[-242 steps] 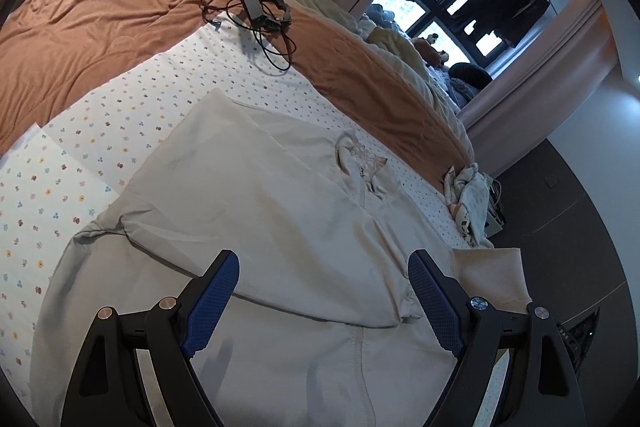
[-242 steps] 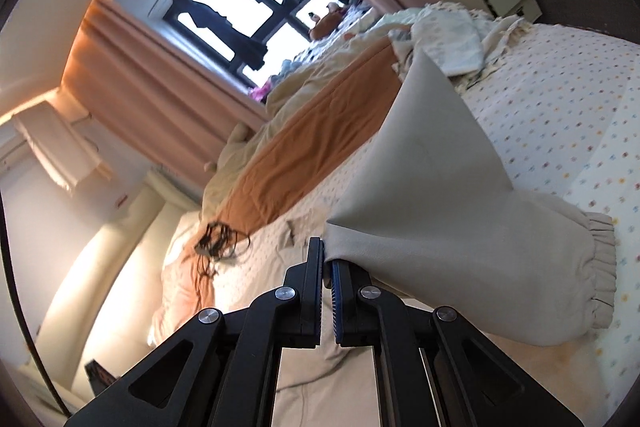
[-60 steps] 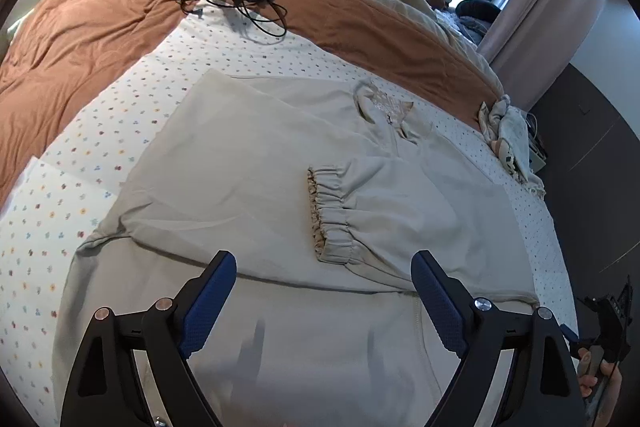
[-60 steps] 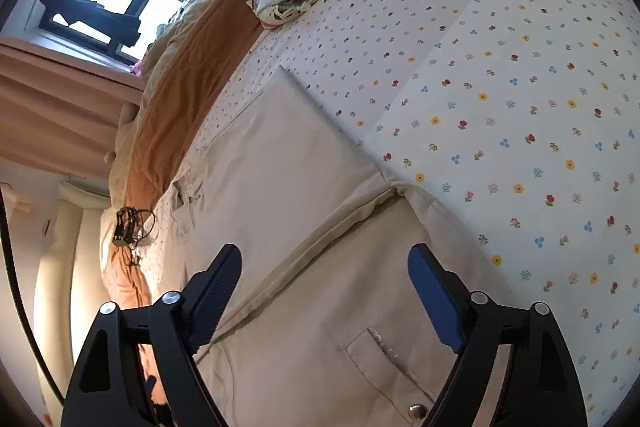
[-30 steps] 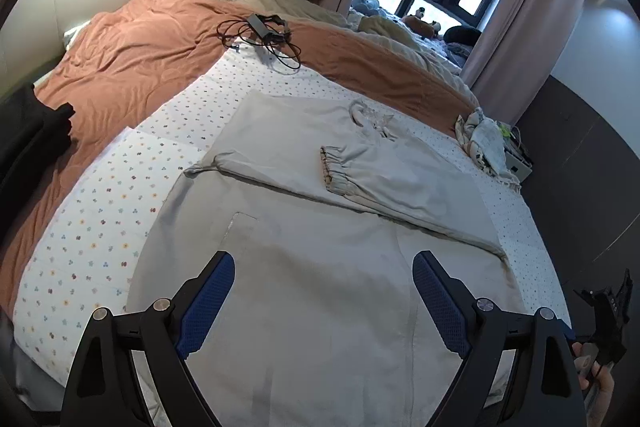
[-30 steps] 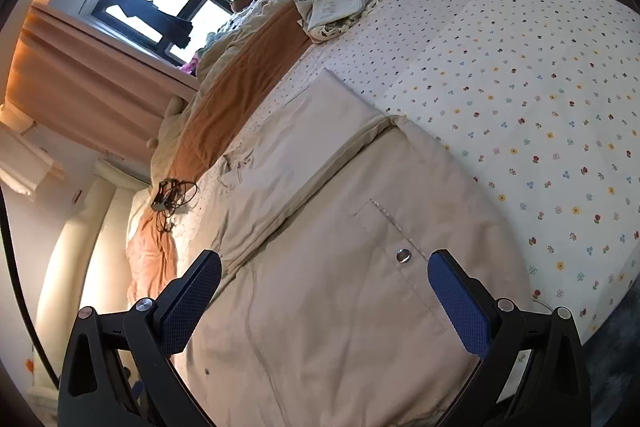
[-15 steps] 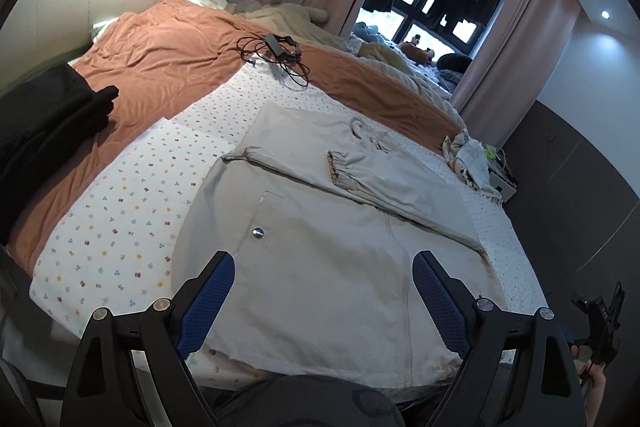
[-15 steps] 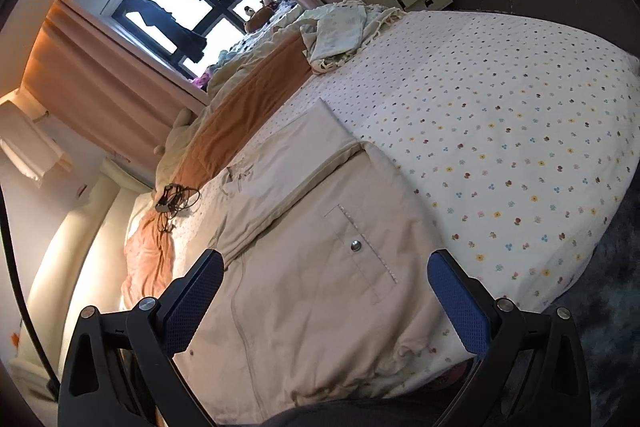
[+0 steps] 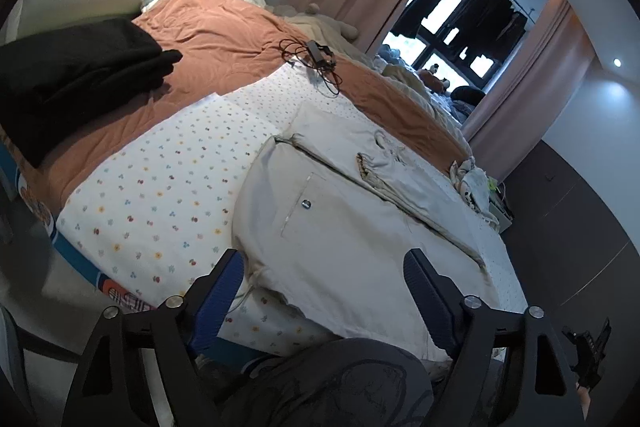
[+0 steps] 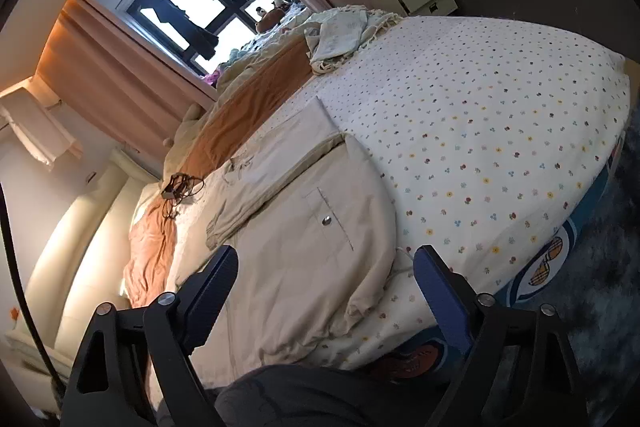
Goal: Fold large clothes
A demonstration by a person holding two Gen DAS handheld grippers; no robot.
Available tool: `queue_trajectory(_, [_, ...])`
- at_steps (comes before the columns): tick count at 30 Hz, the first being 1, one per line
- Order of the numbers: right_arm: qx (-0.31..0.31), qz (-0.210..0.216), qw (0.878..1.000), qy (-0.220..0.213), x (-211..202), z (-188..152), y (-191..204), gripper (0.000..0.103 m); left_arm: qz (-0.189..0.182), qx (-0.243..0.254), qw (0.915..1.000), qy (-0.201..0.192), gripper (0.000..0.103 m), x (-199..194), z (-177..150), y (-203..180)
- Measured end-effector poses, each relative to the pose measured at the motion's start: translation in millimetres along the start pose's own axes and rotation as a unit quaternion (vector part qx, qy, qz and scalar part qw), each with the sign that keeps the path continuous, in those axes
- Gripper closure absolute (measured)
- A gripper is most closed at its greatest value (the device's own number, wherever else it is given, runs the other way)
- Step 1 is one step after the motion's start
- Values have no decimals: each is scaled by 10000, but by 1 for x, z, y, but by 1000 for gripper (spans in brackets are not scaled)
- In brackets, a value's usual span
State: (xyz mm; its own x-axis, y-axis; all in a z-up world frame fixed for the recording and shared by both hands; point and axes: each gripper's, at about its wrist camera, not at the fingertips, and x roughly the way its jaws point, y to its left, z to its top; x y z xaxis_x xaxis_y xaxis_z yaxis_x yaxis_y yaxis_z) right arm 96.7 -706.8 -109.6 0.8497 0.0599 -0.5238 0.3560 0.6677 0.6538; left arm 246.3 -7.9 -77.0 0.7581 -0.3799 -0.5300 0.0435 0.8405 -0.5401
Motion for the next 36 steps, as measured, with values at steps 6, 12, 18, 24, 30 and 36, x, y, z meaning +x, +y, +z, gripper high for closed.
queue_trajectory(6, [63,57,9995,303,13,-22,-21,24,-18,-418,9988,246,45,10,-21,29])
queue_trajectory(12, [254,391,9965,697,34,-43,-44,29,-221,-649,9962,545,61,26,-37,42])
queue_trajectory(18, [457,778,9905,1042,68,-51,-48,35,-329,-799,9942,646,61,36,-36,50])
queue_trajectory(24, [566,807,9875,1228,98,-58,-46,36,-355,-927,9922,750,61,51,-36,58])
queue_trajectory(30, [644,768,9866,1289,119,-56,-51,36,-343,-1022,9900,906,61,82,-33,61])
queue_trajectory(36, [771,870,9858,1212,132,-49,-56,36,-122,-984,9904,964,61,109,-24,66])
